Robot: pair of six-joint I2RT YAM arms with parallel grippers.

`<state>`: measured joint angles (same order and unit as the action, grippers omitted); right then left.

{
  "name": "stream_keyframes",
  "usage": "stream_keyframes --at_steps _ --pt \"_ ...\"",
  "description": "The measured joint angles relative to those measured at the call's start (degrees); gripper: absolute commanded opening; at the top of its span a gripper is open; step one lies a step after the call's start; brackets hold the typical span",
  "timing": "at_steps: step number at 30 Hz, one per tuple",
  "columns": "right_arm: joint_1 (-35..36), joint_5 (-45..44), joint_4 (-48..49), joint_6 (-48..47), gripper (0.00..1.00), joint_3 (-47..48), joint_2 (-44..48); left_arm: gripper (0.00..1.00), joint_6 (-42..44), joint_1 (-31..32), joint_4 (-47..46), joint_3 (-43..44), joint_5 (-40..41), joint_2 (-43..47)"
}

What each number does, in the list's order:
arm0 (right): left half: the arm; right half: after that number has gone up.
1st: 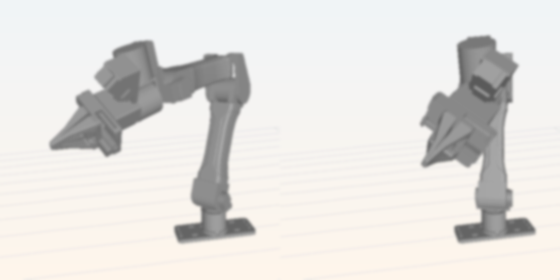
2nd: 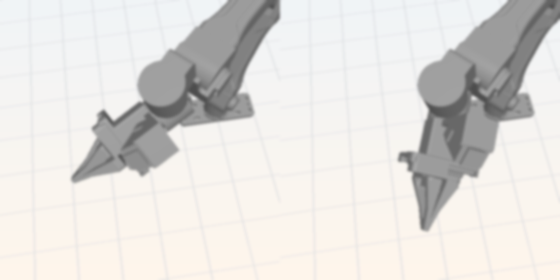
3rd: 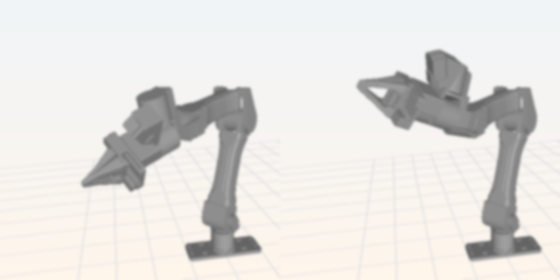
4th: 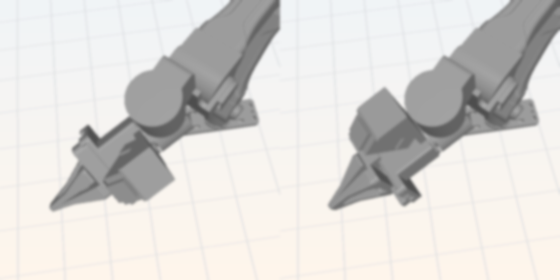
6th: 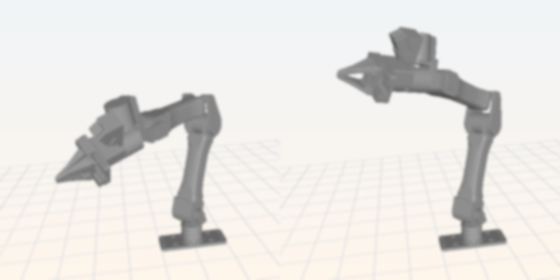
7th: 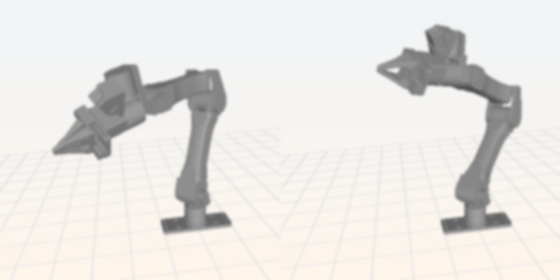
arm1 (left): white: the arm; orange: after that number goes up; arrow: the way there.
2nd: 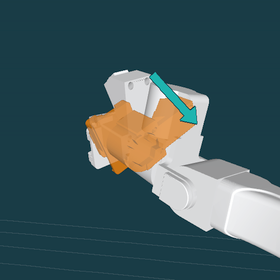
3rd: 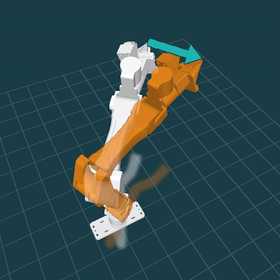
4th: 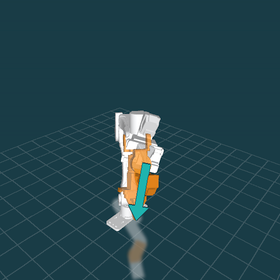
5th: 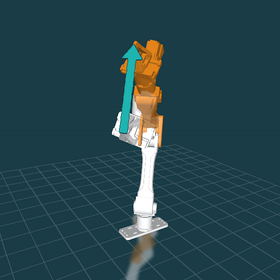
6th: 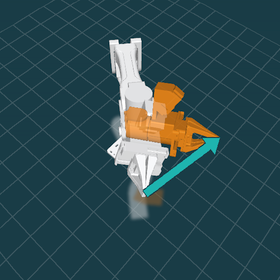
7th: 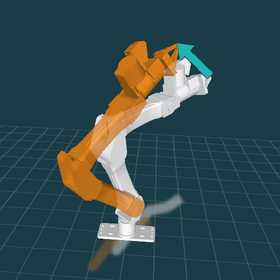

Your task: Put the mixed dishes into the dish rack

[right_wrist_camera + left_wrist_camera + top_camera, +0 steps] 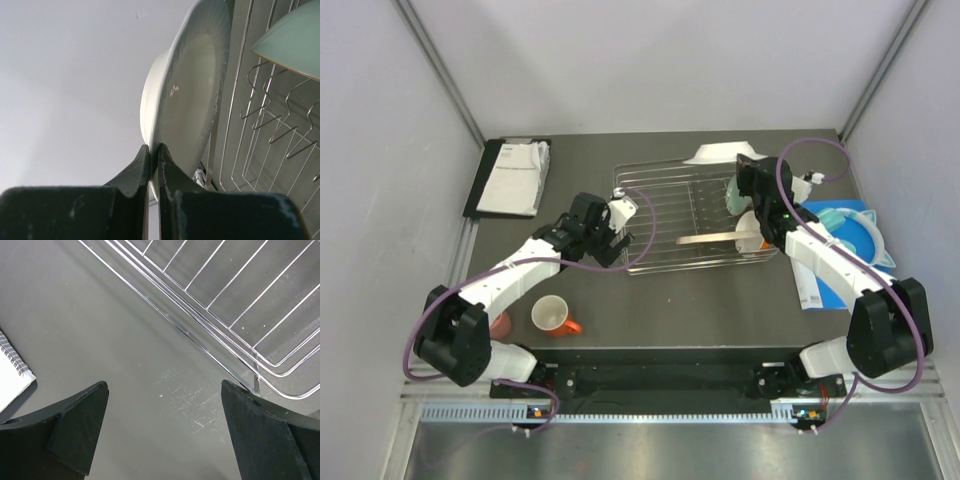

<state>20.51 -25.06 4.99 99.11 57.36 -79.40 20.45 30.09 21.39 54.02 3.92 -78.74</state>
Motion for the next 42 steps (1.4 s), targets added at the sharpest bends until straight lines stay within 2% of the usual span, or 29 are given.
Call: stream_keyframes --at_steps 22,38,42 --pt "0.4 2.6 -1.2 -1.1 0.0 -1.9 0.5 0.99 0.0 1.0 -0.1 0.0 1.3 0.9" --pt "1.2 3.8 -2.5 -1.4 0.0 -1.9 -1.1 0.99 0.0 1.2 -0.4 -0.1 1.3 1.4" --pt "1.2 5.0 -1.6 -1.4 0.0 -1.8 -3.9 0.99 0.0 1.2 -0.4 -0.1 1.4 1.4"
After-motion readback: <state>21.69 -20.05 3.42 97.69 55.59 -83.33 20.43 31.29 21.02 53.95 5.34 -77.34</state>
